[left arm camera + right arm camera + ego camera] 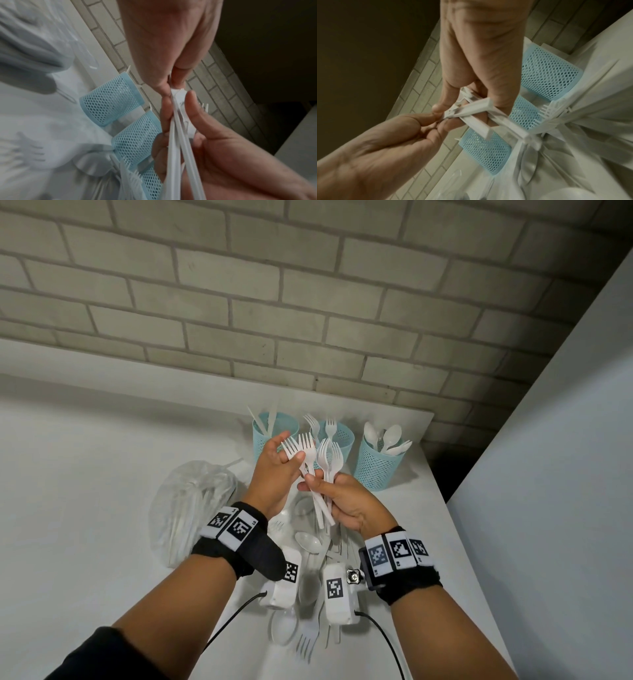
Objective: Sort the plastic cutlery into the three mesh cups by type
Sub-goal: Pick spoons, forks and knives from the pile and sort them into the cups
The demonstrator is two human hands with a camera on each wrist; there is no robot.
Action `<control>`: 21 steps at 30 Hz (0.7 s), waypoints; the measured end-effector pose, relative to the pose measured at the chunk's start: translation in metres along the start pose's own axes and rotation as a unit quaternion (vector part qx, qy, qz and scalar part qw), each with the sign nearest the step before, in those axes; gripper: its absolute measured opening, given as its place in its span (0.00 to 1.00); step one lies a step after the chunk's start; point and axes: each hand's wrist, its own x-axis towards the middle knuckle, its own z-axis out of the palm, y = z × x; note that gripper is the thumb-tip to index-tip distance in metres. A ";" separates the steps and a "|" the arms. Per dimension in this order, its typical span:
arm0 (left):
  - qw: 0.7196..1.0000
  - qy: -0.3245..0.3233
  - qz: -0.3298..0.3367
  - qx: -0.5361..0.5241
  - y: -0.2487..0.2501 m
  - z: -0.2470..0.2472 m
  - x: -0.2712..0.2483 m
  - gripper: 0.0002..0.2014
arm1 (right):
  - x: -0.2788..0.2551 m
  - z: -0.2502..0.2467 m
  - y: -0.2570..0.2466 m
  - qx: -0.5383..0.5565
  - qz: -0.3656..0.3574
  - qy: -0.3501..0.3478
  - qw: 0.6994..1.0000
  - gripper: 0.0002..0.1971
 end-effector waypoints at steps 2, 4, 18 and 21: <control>1.000 0.004 0.005 0.026 -0.002 0.002 0.000 0.23 | 0.000 0.001 -0.002 -0.007 0.003 0.015 1.000 0.04; 0.998 0.011 0.010 0.058 -0.005 0.003 0.000 0.22 | 0.002 0.001 -0.007 -0.004 -0.008 0.045 0.999 0.06; 0.943 -0.072 -0.318 -0.067 -0.025 0.005 -0.008 0.16 | 0.008 0.012 -0.012 0.014 -0.157 0.068 0.985 0.07; 0.946 -0.042 -0.320 -0.035 -0.026 0.005 -0.006 0.14 | 0.012 0.012 -0.007 -0.032 -0.120 0.049 0.991 0.07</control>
